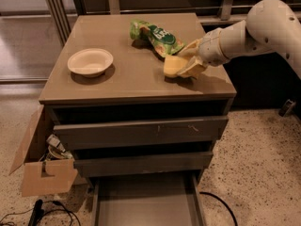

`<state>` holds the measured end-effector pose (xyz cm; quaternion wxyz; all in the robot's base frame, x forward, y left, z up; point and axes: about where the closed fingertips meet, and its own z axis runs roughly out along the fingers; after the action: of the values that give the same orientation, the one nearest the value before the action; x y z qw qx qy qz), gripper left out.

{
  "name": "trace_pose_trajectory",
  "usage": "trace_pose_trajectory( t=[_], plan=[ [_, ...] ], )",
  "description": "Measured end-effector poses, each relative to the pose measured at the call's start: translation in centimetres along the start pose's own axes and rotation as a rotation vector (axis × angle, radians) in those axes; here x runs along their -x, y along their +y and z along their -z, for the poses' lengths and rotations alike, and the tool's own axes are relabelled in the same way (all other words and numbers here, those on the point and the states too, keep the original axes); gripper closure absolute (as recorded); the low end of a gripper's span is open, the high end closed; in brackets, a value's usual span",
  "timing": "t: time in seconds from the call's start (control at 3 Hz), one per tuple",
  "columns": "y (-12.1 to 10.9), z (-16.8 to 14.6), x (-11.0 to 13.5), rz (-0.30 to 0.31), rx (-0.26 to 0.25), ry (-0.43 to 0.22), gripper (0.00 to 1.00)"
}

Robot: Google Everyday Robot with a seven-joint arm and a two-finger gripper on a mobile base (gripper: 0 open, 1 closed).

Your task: Pick sponge from bottom drawer and place on counter

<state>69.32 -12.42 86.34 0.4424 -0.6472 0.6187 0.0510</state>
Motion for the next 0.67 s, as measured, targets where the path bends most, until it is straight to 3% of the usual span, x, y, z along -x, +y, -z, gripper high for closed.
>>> trace_pose_trajectory(
  t=[0.67],
  plan=[
    [0.0, -0.01, 0.0, 0.0, 0.0, 0.0, 0.31]
  ],
)
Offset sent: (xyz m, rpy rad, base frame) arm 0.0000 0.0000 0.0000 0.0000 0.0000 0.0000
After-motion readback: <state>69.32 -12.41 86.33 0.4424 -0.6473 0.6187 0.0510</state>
